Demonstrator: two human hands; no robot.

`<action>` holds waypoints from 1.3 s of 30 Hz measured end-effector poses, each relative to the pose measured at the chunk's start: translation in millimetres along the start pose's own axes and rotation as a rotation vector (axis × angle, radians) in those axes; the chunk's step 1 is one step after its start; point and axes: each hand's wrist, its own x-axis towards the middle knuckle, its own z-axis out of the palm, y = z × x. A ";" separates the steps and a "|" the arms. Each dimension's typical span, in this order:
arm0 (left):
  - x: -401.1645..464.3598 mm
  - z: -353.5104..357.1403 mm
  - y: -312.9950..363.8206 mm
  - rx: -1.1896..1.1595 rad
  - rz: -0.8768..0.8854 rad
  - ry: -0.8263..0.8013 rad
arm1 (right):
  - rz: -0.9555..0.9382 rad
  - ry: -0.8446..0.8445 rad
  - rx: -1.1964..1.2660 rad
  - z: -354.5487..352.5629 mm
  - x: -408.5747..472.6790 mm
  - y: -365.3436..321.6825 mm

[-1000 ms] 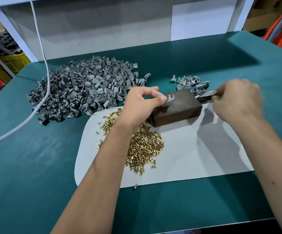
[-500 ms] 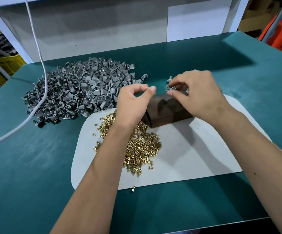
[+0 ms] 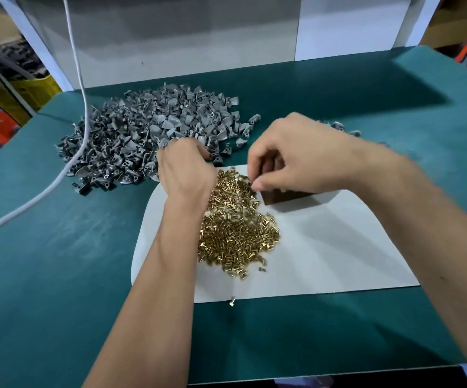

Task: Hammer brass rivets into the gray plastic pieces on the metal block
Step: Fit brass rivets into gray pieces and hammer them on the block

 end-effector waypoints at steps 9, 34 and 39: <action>8.2 -11.3 -11.8 -0.038 -0.044 0.059 | -0.255 -0.535 0.146 46.5 -5.1 -57.6; 10.0 -18.2 -0.5 -0.308 -0.030 0.181 | 0.108 0.116 0.603 38.7 -14.7 5.5; -12.1 -9.9 32.3 -1.018 -0.073 -0.118 | 0.073 0.519 0.743 31.9 -22.0 35.4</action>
